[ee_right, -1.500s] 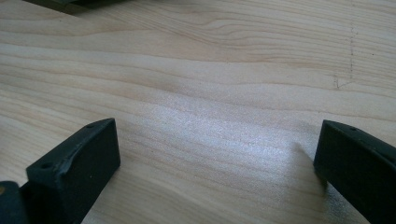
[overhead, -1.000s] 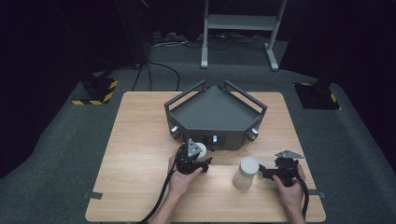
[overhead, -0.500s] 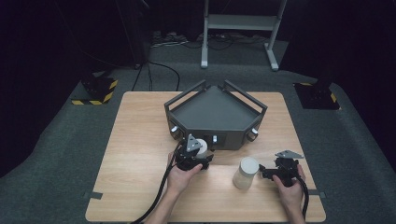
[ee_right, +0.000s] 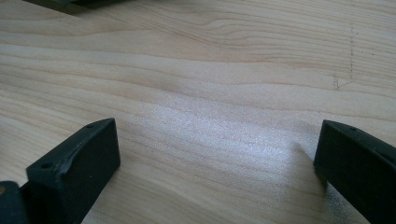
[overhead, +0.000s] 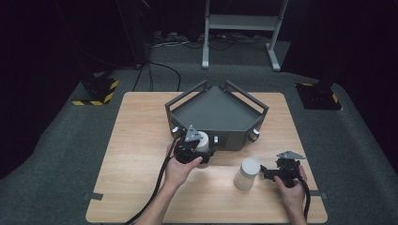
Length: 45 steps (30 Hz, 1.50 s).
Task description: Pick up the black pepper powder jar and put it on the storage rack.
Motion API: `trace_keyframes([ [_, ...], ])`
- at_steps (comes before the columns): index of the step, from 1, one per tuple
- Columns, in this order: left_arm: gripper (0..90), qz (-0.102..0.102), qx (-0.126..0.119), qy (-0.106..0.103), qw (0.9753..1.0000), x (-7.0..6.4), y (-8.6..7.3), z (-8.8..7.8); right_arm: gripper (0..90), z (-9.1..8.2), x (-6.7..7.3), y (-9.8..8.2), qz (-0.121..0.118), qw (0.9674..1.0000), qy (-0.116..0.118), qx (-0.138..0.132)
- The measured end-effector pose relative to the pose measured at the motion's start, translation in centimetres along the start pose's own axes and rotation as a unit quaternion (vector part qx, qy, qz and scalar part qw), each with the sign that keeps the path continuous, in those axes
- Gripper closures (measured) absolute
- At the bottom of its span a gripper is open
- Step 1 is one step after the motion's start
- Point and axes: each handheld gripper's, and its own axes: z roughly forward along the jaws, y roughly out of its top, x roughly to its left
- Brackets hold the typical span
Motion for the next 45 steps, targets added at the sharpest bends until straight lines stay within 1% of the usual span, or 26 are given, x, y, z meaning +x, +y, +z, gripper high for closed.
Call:
trace_keyframes([
  [3,33.9,-0.005,0.0,-0.004,1.0,0.3,1.0,-0.3,0.0,0.0,0.0,0.0,0.0,1.0,0.0,0.0],
  [14,33.9,-0.007,-0.002,-0.01,0.9999,0.9,4.7,-1.4,0.0,0.0,0.0,0.0,0.0,1.0,0.0,0.0],
  [16,33.9,-0.013,-0.004,-0.013,0.9998,1.2,5.3,-1.6,0.0,0.0,0.0,0.0,0.0,1.0,0.0,0.0],
  [20,33.9,-0.008,-0.003,-0.004,1.0,1.2,6.9,-1.7,0.1,0.0,0.0,0.0,0.0,1.0,0.0,0.0],
  [24,33.9,-0.009,0.0,0.002,1.0,1.6,8.2,-1.5,0.0,0.0,0.0,0.0,0.0,1.0,0.0,0.0],
  [26,33.9,-0.009,0.001,0.008,0.9999,1.7,8.9,-1.4,0.0,0.0,0.0,0.0,0.0,1.0,0.0,0.0],
  [27,34.0,-0.01,0.002,0.014,0.9998,1.8,9.5,-1.2,0.0,0.0,0.0,0.0,0.0,1.0,0.0,0.0],
  [28,34.0,-0.01,0.002,0.014,0.9998,1.8,9.5,-1.2,0.0,0.0,0.0,0.0,0.0,1.0,0.0,0.0],
  [29,34.0,-0.011,0.005,0.024,0.9997,1.8,10.2,-0.8,0.0,0.0,0.0,0.0,0.0,1.0,0.0,0.0],
  [30,34.0,-0.011,0.005,0.024,0.9997,1.8,10.2,-0.8,0.0,0.0,0.0,0.0,0.0,1.0,0.0,0.0],
  [32,34.0,-0.011,0.007,0.032,0.9994,1.9,10.7,-0.6,0.0,0.0,0.0,0.0,0.0,1.0,0.0,0.0],
  [34,34.0,-0.017,0.009,0.047,0.9987,2.1,11.4,-0.1,0.0,0.0,0.0,0.0,0.0,1.0,0.0,0.0],
  [35,34.0,-0.017,0.009,0.047,0.9987,2.1,11.4,-0.1,0.0,0.0,0.0,0.0,0.0,1.0,0.0,0.0],
  [39,34.0,-0.023,0.013,0.066,0.9975,2.2,12.1,0.7,0.0,0.0,0.0,0.0,0.0,1.0,0.0,0.0],
  [40,34.0,-0.027,0.015,0.075,0.9967,2.3,12.4,1.2,0.0,0.0,0.0,0.0,0.0,1.0,0.0,0.0],
  [42,34.0,-0.03,0.016,0.079,0.9963,2.3,12.5,1.5,0.1,0.0,0.0,0.0,0.0,1.0,0.0,0.0],
  [45,34.0,-0.03,0.023,0.094,0.9948,2.3,13.0,2.2,0.0,0.0,0.0,0.0,0.0,1.0,0.0,0.0],
])
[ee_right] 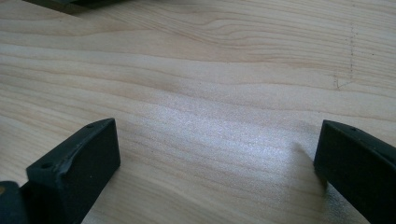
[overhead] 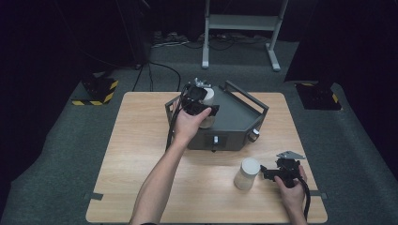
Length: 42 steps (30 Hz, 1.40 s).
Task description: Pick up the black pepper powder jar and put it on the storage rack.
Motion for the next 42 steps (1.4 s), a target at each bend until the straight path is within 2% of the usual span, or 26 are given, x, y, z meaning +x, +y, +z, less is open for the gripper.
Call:
trace_keyframes([
  [7,34.0,-0.007,0.01,0.029,0.9995,-0.5,0.7,1.4,0.0,0.0,0.0,0.0,0.0,1.0,0.0,0.0],
  [16,34.0,-0.014,0.023,0.051,0.9983,-0.6,0.7,2.9,0.0,0.0,0.0,0.0,0.001,1.0,0.0,0.0],
  [26,34.0,-0.021,0.029,0.054,0.9979,-0.4,0.2,3.9,0.0,0.0,0.0,0.0,0.001,1.0,0.0,0.0],
  [36,33.9,-0.027,0.011,0.051,0.9982,-0.3,-0.8,3.7,0.0,0.0,0.0,0.0,0.001,1.0,0.0,0.0],
  [42,33.9,-0.025,0.009,0.052,0.9983,-0.3,-0.9,3.7,0.1,0.0,0.0,0.0,0.0,1.0,0.0,0.0],
])
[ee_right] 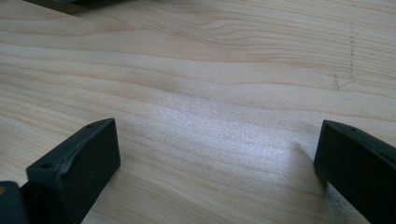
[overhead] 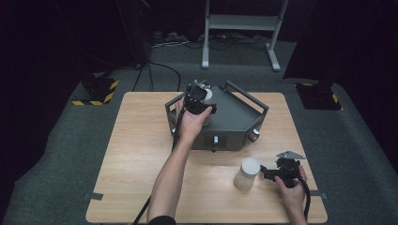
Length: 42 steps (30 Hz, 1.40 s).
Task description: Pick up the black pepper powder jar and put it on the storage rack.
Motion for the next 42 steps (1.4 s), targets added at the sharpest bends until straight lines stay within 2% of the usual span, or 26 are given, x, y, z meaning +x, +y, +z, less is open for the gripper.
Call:
trace_keyframes([
  [4,33.7,0.0,-0.002,0.001,1.0,0.0,-0.1,0.0,0.0,0.0,0.0,0.0,0.0,1.0,0.0,0.0],
  [9,31.5,0.013,-0.009,0.009,0.9998,-0.4,-0.4,-0.1,0.0,0.0,0.0,0.0,-0.001,1.0,0.0,0.0],
  [11,23.1,0.012,-0.012,0.004,0.9998,-0.3,-0.5,-0.4,0.0,0.0,0.0,0.0,-0.001,1.0,0.0,0.0],
  [22,9.7,0.011,-0.028,-0.005,0.9995,-0.1,-1.4,-1.8,0.0,0.0,0.0,0.0,0.0,1.0,0.0,0.0],
  [31,8.4,0.019,-0.039,-0.016,0.9989,0.1,-2.2,-3.3,0.0,0.0,0.0,0.0,0.0,1.0,0.0,0.0],
  [42,8.8,0.023,-0.047,-0.013,0.9985,0.6,-3.8,-5.0,0.0,0.0,0.0,0.0,0.0,1.0,0.0,0.0],
])
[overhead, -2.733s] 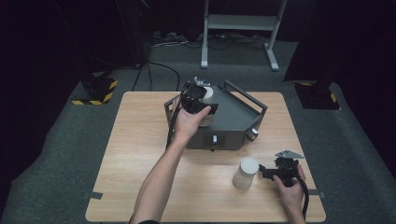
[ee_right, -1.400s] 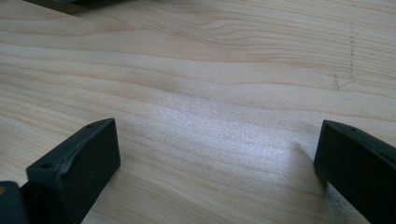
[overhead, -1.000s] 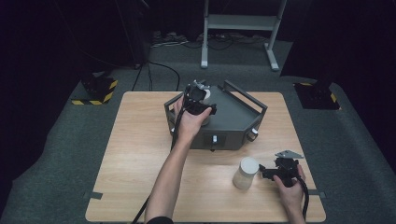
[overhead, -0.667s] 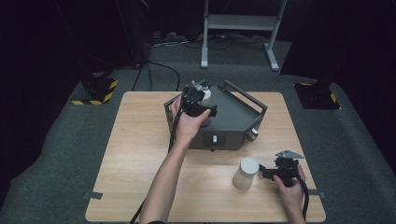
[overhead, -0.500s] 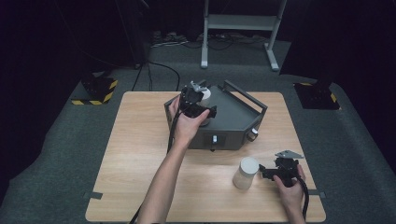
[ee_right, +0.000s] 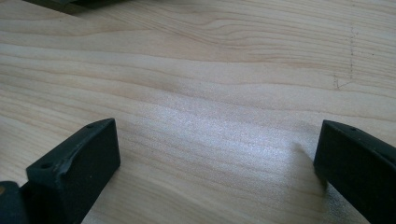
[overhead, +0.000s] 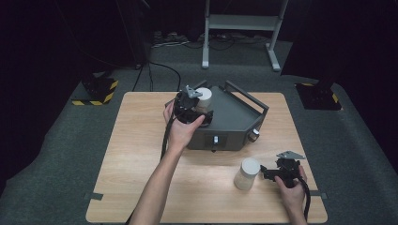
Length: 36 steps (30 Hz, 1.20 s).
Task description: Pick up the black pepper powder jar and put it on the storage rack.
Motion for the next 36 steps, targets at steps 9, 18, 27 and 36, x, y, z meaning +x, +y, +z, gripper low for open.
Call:
trace_keyframes([
  [9,8.6,0.006,-0.008,0.004,0.9999,-0.3,-1.7,-1.2,0.0,0.0,0.0,0.0,0.0,1.0,0.0,0.0],
  [18,9.0,0.013,-0.009,-0.001,0.9999,-0.6,-3.7,-2.1,0.0,0.0,0.0,0.0,0.0,1.0,0.0,0.0],
  [27,9.3,0.008,-0.008,-0.011,0.9999,-0.3,-5.5,-2.3,0.0,0.0,0.0,0.0,0.0,1.0,0.0,0.0],
  [36,9.6,-0.008,-0.007,-0.019,0.9998,0.0,-7.8,-2.3,0.0,0.0,0.0,0.0,0.0,1.0,0.0,0.0],
])
